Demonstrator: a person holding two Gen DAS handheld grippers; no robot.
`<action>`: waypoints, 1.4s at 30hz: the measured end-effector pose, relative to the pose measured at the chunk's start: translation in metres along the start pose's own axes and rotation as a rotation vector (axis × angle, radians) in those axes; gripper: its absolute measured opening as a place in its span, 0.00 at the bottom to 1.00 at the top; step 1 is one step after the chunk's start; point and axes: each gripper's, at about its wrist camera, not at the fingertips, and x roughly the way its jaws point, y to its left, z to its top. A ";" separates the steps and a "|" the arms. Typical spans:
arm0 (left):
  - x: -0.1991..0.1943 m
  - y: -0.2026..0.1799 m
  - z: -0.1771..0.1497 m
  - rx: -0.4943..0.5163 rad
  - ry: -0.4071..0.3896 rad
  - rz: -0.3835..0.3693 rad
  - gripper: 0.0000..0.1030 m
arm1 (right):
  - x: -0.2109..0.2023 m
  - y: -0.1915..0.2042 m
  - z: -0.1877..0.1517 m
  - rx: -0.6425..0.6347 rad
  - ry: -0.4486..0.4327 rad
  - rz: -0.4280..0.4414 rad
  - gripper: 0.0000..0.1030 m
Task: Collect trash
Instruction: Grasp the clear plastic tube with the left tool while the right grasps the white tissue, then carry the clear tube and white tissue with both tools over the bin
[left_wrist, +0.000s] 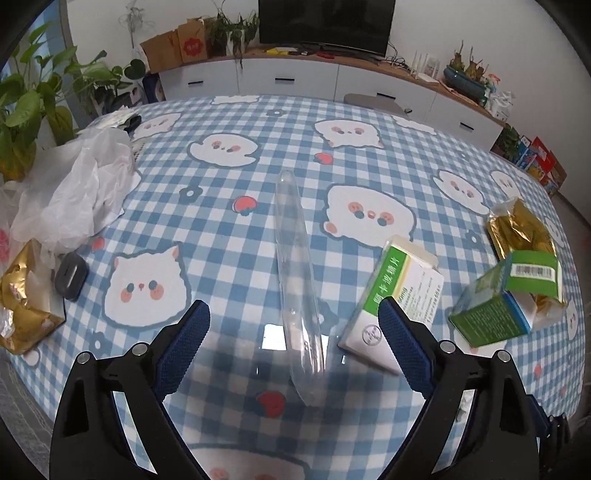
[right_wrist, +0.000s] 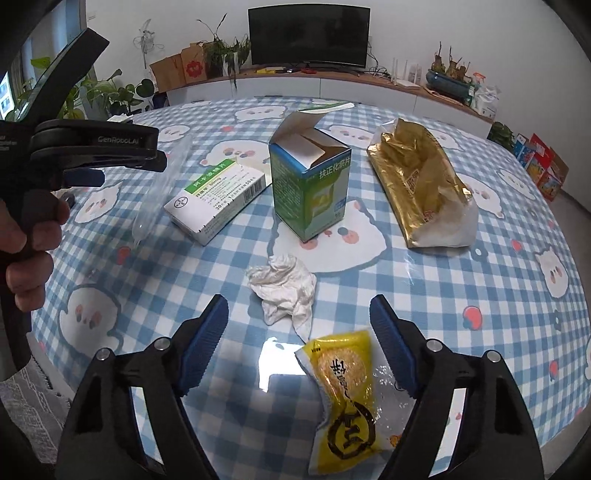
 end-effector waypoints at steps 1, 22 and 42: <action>0.005 0.001 0.003 -0.009 0.002 0.010 0.85 | 0.003 0.001 0.002 -0.002 0.003 0.003 0.71; 0.056 -0.007 0.020 0.018 0.050 0.024 0.47 | 0.032 0.013 0.010 0.008 0.052 0.022 0.38; 0.052 -0.008 0.016 0.042 0.044 0.003 0.24 | 0.032 0.015 0.015 0.020 0.031 0.032 0.27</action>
